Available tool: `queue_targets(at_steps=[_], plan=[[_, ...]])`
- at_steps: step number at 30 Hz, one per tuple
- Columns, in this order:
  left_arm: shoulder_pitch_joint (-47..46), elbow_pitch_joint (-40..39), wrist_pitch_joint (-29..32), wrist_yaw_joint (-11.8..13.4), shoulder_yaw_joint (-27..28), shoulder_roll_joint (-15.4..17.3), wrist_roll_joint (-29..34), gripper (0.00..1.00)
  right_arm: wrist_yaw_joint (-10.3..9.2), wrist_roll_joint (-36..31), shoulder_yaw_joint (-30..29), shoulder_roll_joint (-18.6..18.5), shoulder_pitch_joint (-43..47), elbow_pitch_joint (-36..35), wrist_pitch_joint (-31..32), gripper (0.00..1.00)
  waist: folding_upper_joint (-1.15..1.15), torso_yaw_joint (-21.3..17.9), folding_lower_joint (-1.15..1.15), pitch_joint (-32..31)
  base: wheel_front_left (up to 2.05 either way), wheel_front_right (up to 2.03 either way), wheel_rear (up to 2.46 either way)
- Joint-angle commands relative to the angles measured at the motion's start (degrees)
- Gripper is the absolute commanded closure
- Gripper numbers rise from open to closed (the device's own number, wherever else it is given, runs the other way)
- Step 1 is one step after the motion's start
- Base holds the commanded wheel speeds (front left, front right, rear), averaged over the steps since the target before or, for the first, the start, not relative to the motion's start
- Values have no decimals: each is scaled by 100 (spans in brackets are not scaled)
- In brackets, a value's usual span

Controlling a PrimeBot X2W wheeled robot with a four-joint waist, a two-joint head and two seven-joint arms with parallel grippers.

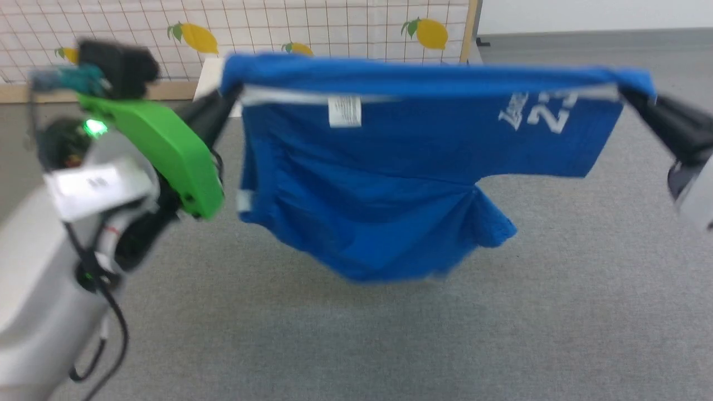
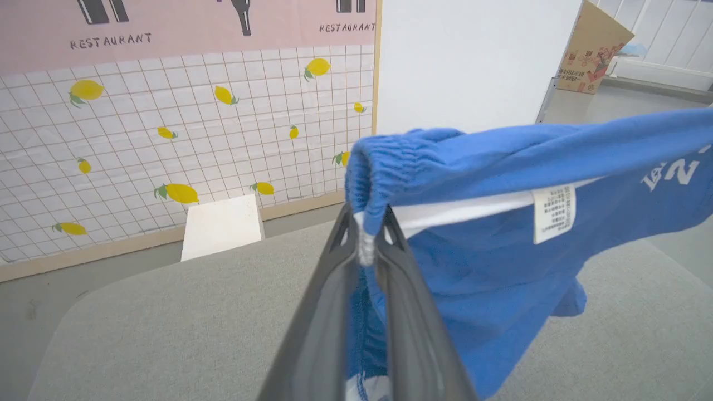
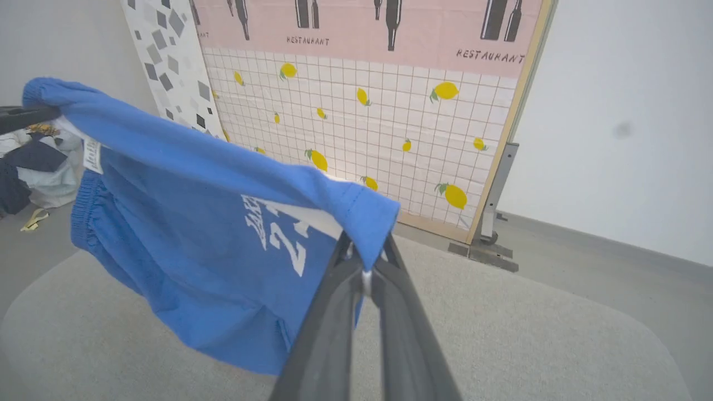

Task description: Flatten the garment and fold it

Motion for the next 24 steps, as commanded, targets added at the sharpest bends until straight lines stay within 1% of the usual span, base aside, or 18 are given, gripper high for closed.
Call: queue_targets(at_steps=[1, 6, 11, 14, 17, 19, 21, 24], plan=[[-172, -23, 78, 84, 116, 105, -52, 100, -12, 62, 0, -57, -256, 103, 27, 100, 0, 19, 0, -8, 0, 0, 0], [-664, -118, 367, 255, 430, 192, -226, 100, -12, 173, 219, -187, -1087, 365, 28, 100, 0, 57, 0, 116, 0, 0, 0], [-1146, -33, 659, 264, 482, 319, -177, 100, -12, 252, 596, -410, -1812, 571, 6, 100, 0, 50, 0, 549, 0, 0, 0], [-1583, 146, 823, 182, 495, 326, -152, 100, -12, 249, 906, -603, -2398, 765, -99, 100, 0, 18, 0, 1023, 0, 0, 0], [-2029, 479, 902, 11, 463, 397, 2, 100, -12, 196, 1227, -727, -3057, 1045, -306, 100, 0, -41, 0, 1522, 0, 0, 0], [-2376, 735, 916, -38, 514, 336, 21, 100, -12, 126, 1441, -783, -3593, 1302, -484, 100, 0, -78, 0, 1928, 0, 0, 0], [-2787, 997, 894, -157, 469, 306, 193, 100, -12, 14, 1677, -806, -4143, 1619, -701, 100, 0, -110, 0, 2298, 0, 0, 0], [-3494, 1547, 847, -244, 453, 89, 349, 100, -12, -183, 2010, -782, -5007, 2208, -1057, 100, 0, -148, 0, 2852, 0, 0, 0]])
